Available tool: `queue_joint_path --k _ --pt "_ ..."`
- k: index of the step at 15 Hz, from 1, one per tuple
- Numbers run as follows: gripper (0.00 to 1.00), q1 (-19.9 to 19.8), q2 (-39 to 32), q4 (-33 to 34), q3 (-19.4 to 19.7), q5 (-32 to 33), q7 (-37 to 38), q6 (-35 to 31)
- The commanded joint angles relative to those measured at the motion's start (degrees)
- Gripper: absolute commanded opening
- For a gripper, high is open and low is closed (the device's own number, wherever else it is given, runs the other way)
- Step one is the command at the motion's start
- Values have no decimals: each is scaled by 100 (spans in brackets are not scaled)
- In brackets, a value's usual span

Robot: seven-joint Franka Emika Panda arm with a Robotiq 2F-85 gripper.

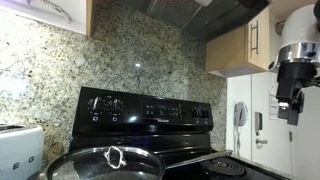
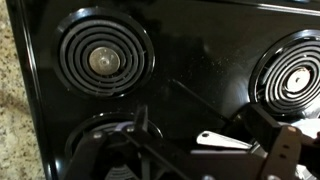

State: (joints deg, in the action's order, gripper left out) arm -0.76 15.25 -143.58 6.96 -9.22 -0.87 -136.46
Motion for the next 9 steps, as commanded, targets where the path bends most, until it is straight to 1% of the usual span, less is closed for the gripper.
queue_joint_path --k 1,4,5,6,9 --pt "100 -30 -153 161 -216 188 -79 -886" --pt "100 -22 -389 416 -336 299 39 -1528" --pt "100 2 -495 559 -344 278 -9 -1575" --pt "100 -39 -621 698 -401 383 105 -1660" --pt "100 -84 -1019 1248 -438 600 228 -1580"
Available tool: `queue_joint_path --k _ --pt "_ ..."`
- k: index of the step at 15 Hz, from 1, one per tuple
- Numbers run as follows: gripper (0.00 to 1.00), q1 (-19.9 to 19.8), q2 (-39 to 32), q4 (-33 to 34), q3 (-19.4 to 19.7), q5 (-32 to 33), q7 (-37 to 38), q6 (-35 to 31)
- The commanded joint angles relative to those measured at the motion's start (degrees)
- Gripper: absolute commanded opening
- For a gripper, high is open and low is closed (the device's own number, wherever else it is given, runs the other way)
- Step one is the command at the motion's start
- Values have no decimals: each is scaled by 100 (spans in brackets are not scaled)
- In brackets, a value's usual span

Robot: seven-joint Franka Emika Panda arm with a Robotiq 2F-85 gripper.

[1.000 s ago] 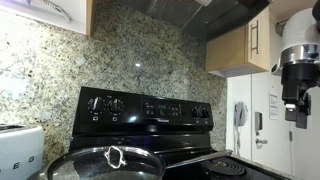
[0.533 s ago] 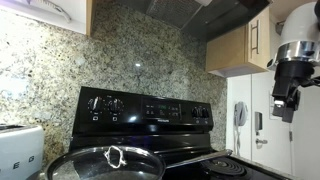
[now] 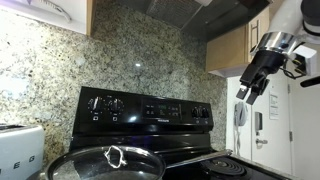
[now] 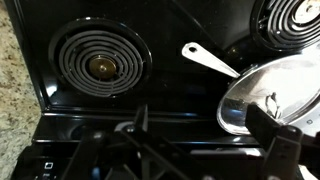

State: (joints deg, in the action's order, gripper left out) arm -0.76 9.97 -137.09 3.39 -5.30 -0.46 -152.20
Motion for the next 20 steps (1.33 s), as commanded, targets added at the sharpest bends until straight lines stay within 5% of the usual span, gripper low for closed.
queue_joint_path --k 1,10,14,15,20 --pt "100 -94 -648 820 -76 268 263 50" --pt "100 -12 -2076 2522 105 1539 1399 210" --pt "100 143 -2589 3152 168 1606 1681 452" --pt "100 40 -2342 2703 142 1471 1413 107" --pt "100 47 -2448 2780 149 1463 1405 116"
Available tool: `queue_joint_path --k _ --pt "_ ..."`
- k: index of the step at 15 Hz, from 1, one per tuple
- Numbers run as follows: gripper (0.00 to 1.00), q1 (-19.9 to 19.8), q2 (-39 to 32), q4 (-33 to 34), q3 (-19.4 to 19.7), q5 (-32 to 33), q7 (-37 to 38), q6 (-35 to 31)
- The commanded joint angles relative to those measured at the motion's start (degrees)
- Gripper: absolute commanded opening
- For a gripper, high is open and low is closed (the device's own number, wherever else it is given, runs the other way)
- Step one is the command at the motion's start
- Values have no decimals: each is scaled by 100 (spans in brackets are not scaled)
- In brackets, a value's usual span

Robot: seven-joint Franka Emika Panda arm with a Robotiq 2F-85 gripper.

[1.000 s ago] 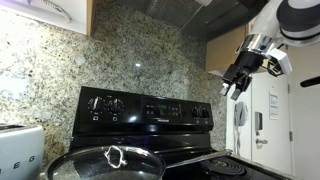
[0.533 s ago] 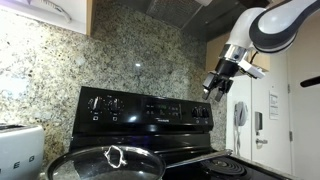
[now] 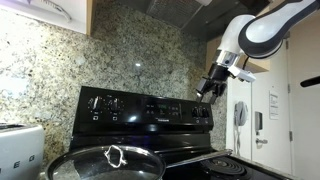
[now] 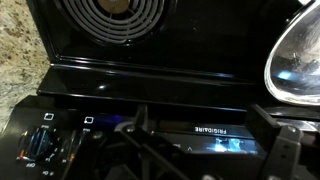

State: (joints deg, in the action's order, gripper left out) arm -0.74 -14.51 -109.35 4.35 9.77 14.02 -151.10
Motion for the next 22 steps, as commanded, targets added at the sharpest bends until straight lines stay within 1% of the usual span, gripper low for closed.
queue_joint_path --k 1,2,4,5,6,7,8,9,10,12,13,14,15,16,17,22 --pt "100 104 77 -168 113 135 82 -138" --pt "100 29 -78 -201 190 200 34 -347" --pt "100 73 -235 -170 325 383 164 -693" --pt "100 89 -343 -124 385 406 207 -971" --pt "100 50 -439 -98 368 304 67 -1263" --pt "100 149 -548 -22 533 476 153 -1450" --pt "100 79 -661 36 475 476 182 -1644" --pt "100 123 -780 104 558 542 217 -1859" --pt "100 156 -846 151 601 581 177 -1920" --pt "100 181 -1029 295 613 588 126 -2187" --pt "100 142 -1115 388 542 599 -13 -2298" --pt "100 26 -1189 458 358 575 -270 -2444" --pt "100 -21 -1238 514 186 219 -726 -2466" --pt "100 55 -1332 625 246 243 -797 -2593" --pt "100 -59 -1382 730 2 110 -1059 -2577" --pt "100 -88 -1828 1536 -318 -225 -1468 -2468"
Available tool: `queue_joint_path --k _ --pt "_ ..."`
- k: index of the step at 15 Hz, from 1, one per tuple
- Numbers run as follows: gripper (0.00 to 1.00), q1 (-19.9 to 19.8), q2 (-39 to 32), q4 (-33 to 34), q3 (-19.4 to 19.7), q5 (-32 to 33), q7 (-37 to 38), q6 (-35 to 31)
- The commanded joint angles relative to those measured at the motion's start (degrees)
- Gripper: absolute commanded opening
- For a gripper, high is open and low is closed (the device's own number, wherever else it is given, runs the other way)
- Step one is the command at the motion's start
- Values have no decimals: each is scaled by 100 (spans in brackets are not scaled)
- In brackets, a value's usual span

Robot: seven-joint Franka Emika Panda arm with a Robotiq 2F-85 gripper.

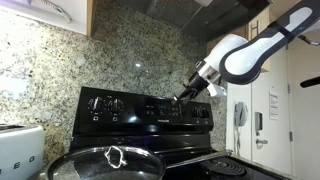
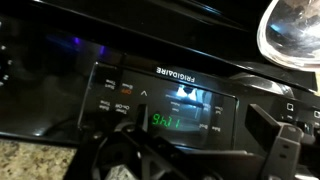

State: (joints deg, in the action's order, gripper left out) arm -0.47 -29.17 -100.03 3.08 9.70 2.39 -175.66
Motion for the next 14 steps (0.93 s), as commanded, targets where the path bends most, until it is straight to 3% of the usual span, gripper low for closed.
queue_joint_path --k 1,6,8,9,14 --pt "100 -96 -436 771 -195 -260 -297 36" --pt "100 103 -837 1540 129 -335 -103 265" --pt "100 169 -938 1738 240 -219 83 647" --pt "100 56 -759 1353 106 -311 -149 269" --pt "100 102 -892 1552 152 -297 -122 436"
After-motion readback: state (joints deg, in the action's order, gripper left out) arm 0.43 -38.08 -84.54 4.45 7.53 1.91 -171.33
